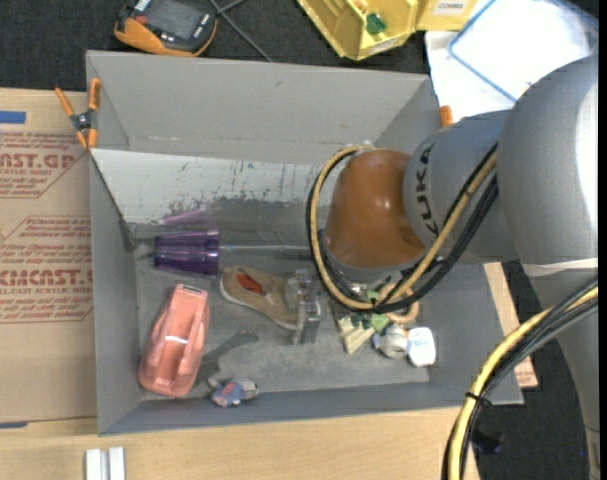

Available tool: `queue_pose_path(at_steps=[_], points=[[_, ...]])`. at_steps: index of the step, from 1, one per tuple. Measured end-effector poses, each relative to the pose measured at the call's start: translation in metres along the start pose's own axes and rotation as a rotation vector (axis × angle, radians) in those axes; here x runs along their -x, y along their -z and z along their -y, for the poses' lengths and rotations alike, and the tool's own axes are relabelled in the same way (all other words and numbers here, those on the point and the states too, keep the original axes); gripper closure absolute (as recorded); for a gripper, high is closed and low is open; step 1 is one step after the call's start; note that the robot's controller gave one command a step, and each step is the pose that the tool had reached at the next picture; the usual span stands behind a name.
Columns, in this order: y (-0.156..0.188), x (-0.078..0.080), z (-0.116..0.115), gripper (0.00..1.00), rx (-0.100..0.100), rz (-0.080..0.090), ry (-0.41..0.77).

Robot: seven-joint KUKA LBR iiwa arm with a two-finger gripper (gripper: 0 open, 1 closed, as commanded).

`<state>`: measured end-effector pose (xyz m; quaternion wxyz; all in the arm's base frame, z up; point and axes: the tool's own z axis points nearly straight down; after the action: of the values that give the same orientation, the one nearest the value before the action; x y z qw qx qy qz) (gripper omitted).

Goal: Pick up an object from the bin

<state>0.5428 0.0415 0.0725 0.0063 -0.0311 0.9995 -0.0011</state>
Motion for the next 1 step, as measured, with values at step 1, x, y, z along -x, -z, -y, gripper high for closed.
queue_pose_path(at_steps=[1], points=[[0.0783,0.0032,0.0015,1.0,0.001,-0.006,-0.008]])
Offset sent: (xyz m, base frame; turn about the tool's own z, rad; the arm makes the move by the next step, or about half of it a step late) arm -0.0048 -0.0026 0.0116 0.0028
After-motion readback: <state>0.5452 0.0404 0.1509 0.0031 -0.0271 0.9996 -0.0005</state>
